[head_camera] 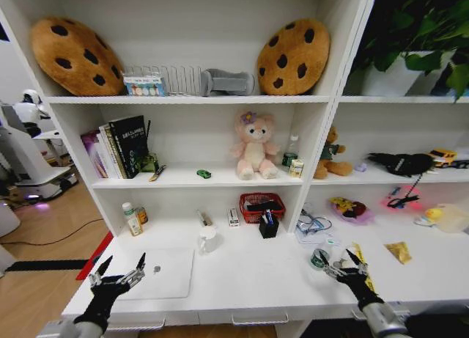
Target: Organize the objects on the table.
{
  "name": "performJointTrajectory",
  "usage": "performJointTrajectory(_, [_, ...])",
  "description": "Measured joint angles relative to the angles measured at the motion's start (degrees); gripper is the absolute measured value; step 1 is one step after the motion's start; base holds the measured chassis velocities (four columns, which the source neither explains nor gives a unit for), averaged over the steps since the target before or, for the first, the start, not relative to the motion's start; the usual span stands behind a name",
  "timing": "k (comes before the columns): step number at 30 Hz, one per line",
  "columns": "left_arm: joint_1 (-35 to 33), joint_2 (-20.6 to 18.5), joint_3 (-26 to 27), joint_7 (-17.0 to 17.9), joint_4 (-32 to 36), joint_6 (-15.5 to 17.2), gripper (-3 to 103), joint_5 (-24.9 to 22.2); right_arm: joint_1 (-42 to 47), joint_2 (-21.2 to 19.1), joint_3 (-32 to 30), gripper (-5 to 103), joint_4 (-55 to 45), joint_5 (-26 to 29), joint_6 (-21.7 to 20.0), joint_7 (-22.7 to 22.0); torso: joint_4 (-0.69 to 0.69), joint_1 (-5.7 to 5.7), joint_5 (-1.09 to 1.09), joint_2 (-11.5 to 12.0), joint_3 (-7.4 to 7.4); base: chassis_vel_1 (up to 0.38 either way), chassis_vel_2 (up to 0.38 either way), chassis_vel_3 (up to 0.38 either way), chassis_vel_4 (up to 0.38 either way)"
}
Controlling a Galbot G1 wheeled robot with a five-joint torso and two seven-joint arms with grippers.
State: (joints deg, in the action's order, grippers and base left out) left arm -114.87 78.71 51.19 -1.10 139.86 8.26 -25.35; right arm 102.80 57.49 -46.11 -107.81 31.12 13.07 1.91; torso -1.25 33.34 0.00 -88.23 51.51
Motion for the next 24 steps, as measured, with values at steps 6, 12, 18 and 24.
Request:
performJointTrajectory(6, [0.00,0.00,0.00,0.00,0.00,0.00,100,0.00,-3.64,-0.15,2.99,100,1.86,0.22,-1.27,0.22,0.01,0.00,0.00,0.00,0.00,0.000,0.000,0.000,0.000])
performJointTrajectory(12, [0.00,0.00,0.00,0.00,0.00,0.00,100,0.00,-6.64,-0.45,5.42,100,2.62,0.54,-2.83,-0.14,0.01,0.00,-0.01,0.00,0.00,0.000,0.000,0.000,0.000])
performJointTrajectory(18, [0.00,0.00,0.00,0.00,0.00,0.00,100,0.00,-8.93,-1.10,6.25,91,3.09,1.39,-3.88,-0.40,0.01,0.00,0.00,0.00,0.00,0.000,0.000,0.000,0.000])
performJointTrajectory(24, [0.00,0.00,0.00,0.00,0.00,0.00,100,0.00,-9.45,-1.27,6.83,67,3.87,1.97,-4.06,0.06,0.01,0.00,0.00,0.00,0.00,0.000,0.000,0.000,0.000])
